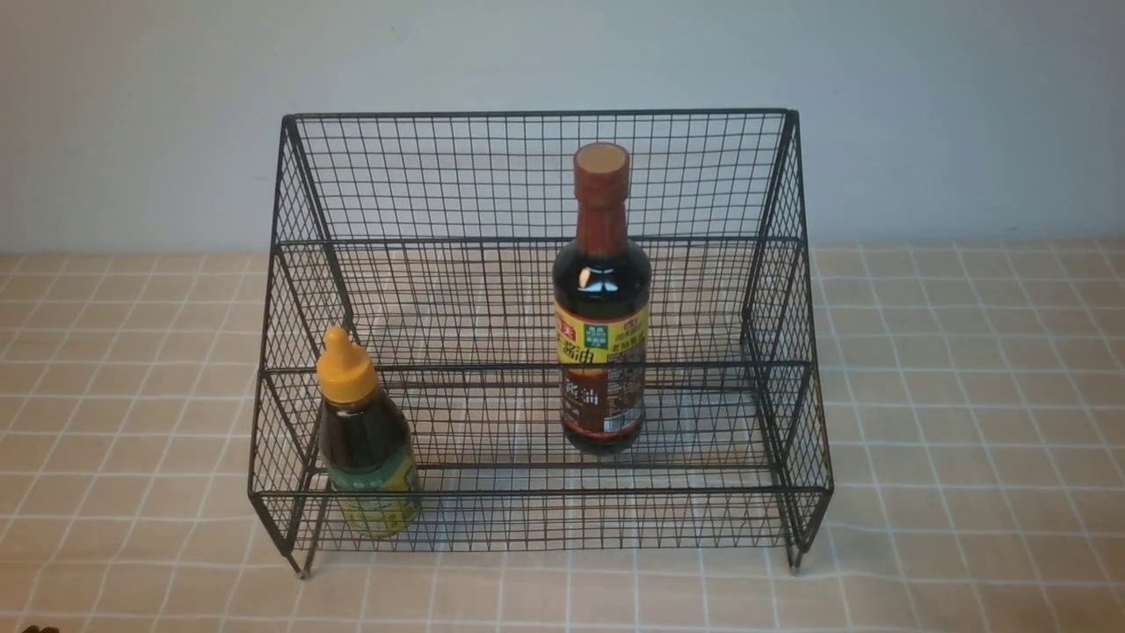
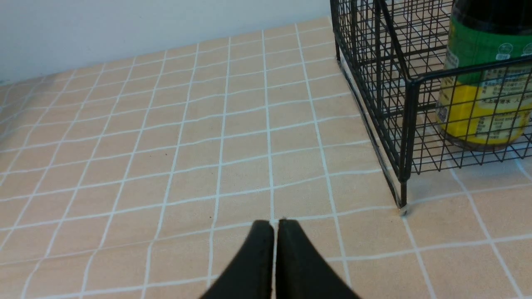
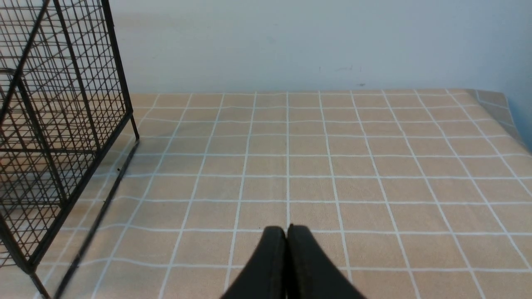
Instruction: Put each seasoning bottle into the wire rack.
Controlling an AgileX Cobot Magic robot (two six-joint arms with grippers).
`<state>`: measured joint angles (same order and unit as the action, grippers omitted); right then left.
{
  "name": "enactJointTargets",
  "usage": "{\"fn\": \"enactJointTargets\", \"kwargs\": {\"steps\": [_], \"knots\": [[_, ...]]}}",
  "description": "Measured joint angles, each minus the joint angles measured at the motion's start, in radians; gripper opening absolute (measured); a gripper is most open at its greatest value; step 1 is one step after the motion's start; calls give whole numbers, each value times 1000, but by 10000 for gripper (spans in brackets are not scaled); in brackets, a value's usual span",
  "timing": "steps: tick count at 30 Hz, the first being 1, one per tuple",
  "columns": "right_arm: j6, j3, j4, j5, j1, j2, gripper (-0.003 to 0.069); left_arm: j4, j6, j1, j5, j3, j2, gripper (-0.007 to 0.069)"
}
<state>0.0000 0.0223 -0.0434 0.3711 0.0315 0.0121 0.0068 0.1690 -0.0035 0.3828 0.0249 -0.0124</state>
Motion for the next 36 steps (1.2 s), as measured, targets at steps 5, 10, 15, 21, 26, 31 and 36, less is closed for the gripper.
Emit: {"fn": "enactJointTargets", "kwargs": {"steps": [5, 10, 15, 21, 26, 31, 36], "knots": [[0, 0, 0, 0, 0, 0, -15, 0, 0, 0, 0, 0, 0, -7], [0, 0, 0, 0, 0, 0, -15, -7, -1, 0, 0, 0, 0, -7], [0, 0, 0, 0, 0, 0, -15, -28, -1, 0, 0, 0, 0, -7], [0, 0, 0, 0, 0, 0, -15, -31, -1, 0, 0, 0, 0, -7], [0, 0, 0, 0, 0, 0, -15, -34, -1, 0, 0, 0, 0, -7], [0, 0, 0, 0, 0, 0, -15, -34, -1, 0, 0, 0, 0, -7], [0, 0, 0, 0, 0, 0, -15, -34, -1, 0, 0, 0, 0, -7]]}}
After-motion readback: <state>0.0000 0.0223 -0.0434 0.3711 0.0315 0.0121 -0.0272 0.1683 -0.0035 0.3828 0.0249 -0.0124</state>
